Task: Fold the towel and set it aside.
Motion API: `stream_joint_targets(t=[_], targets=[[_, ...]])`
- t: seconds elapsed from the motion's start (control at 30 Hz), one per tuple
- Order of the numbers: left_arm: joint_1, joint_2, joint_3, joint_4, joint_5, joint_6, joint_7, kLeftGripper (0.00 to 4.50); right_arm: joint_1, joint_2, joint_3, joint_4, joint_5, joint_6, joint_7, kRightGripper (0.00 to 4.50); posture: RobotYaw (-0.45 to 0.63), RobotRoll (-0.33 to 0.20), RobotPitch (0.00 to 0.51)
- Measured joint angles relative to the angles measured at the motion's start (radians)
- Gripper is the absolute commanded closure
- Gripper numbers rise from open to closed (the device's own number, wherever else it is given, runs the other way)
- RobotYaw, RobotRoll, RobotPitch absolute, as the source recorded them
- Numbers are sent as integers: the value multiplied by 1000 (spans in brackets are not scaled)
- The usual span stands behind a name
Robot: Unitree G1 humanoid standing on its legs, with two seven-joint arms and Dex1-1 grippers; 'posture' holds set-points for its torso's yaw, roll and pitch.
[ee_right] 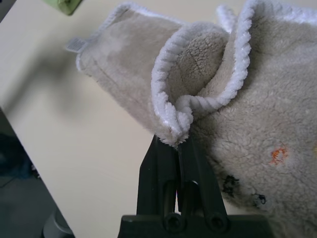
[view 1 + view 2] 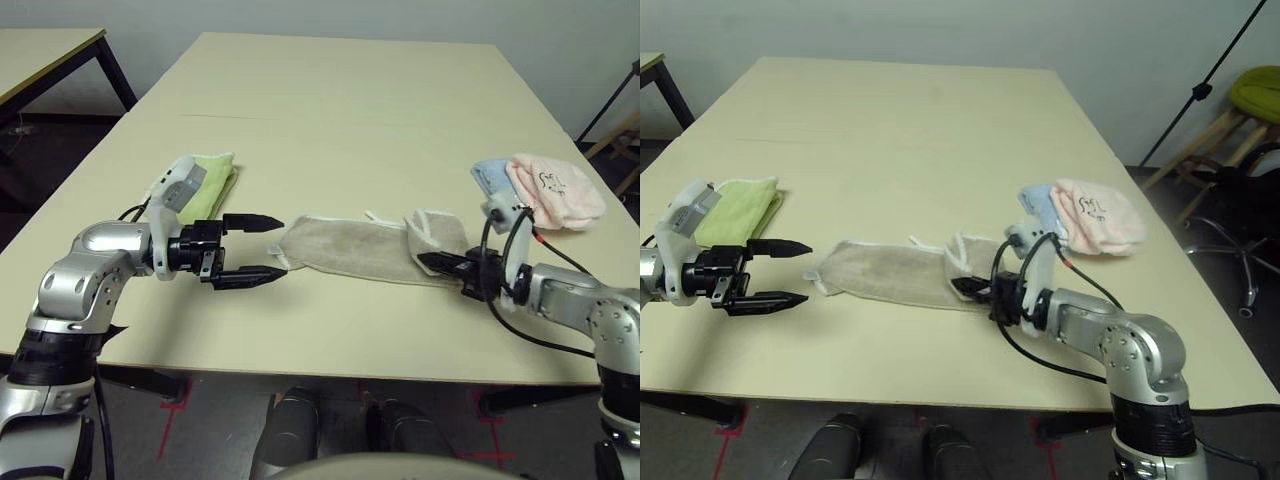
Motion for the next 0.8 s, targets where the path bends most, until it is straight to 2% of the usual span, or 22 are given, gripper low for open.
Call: stream_joint_targets(t=[0.07, 0.17, 0.37, 0.47, 0.5, 0.67, 0.8], targets=[[0, -1, 0, -3, -5, 1, 5, 0, -6, 9, 30, 5, -26, -8, -1, 4272, 235, 0, 107], [0, -1, 0, -3, -9, 1, 9, 0, -12, 15, 44, 6, -51, -13, -9, 3508, 229, 0, 108], [-31, -20, -17, -3, -9, 19, 35, 0, -77, -28, 16, -4, -15, 50, 21, 1362, 207, 0, 111], [-65, -36, -27, -2, -10, 38, 51, 0, -108, -112, -8, -29, 40, 105, 81, 235, 198, 0, 112], [-78, -42, -29, -1, -10, 43, 54, 0, -121, -132, -17, -31, 58, 121, 98, 23, 196, 0, 111], [-162, -98, -65, -1, -11, 71, 80, 0, -179, -275, -78, -26, 169, 188, 234, 23, 187, 0, 109], [-231, -164, -103, 1, -4, 97, 142, 0, -193, -384, -94, 42, 137, 110, 345, 23, 176, 0, 106]])
